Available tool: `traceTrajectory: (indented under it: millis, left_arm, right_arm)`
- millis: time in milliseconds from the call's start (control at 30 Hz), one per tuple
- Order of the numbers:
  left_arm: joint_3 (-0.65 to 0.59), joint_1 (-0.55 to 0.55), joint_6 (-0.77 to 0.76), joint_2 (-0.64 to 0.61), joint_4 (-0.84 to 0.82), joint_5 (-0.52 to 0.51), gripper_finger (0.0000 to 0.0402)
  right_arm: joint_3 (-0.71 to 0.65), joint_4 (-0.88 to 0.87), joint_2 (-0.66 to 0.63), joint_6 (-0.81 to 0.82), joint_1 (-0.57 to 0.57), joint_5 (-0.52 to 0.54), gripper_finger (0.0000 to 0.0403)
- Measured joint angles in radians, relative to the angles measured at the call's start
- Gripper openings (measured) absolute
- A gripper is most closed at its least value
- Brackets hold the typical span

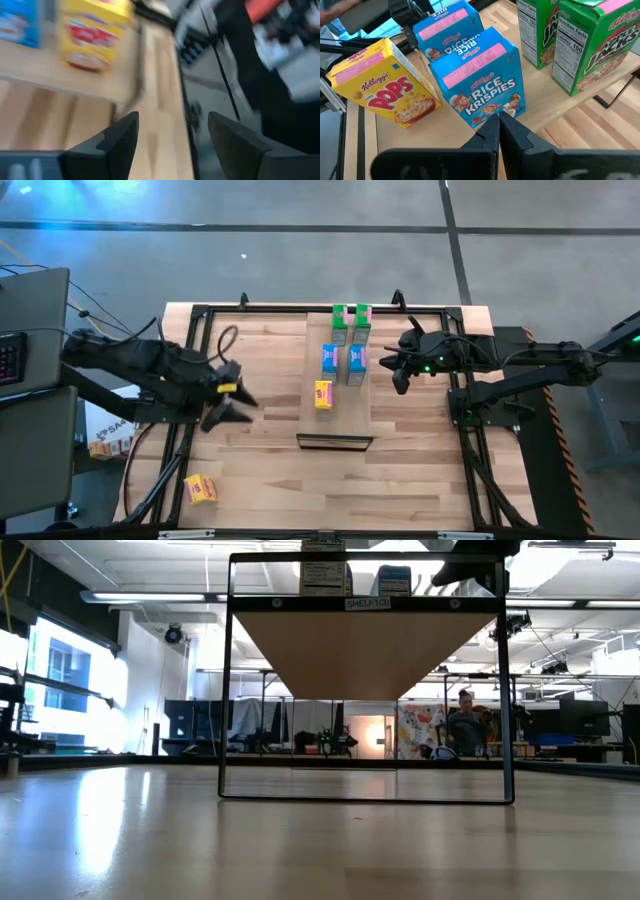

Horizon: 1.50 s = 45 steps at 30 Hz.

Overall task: Stack cereal on shelf
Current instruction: Put the yellow cereal box on the shelf

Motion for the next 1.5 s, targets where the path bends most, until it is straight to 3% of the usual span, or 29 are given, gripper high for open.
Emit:
traceTrajectory:
  millis: [167,300,500,633,767,900,1000,1500]
  left_arm:
    - [0.216,-0.160,0.106,0.135,-0.322,0.056,0.0238]
    - [0.296,-0.369,0.192,0.226,-0.523,0.063,0.0239]
    - [0.297,-0.704,0.310,0.331,-0.549,0.000,0.0239]
    - [0.297,-0.822,0.401,0.408,-0.550,-0.108,0.0239]
    - [0.296,-0.848,0.389,0.483,-0.551,-0.103,0.0239]
    - [0.296,-0.808,0.279,0.553,-0.563,0.012,0.0239]
    - [0.295,-0.780,0.230,0.587,-0.567,-0.001,0.0239]
    - [0.295,-0.818,0.306,0.694,-0.581,0.006,0.0239]
  right_arm:
    - [0.000,0.000,0.000,0.037,0.000,0.000,0.0000]
    - [0.000,0.000,0.000,0.081,0.000,0.005,0.0000]
    - [0.000,0.000,0.000,0.113,0.000,0.011,0.0000]
    - [0.000,0.000,0.000,0.137,0.000,0.030,0.0000]
    - [0.000,0.000,0.000,0.163,0.000,0.053,0.0000]
    - [0.000,0.000,0.000,0.162,0.000,0.053,0.0000]
    - [0.000,0.000,0.000,0.146,0.000,0.052,0.0000]
    - [0.000,-0.024,0.000,0.083,0.000,0.047,0.0000]
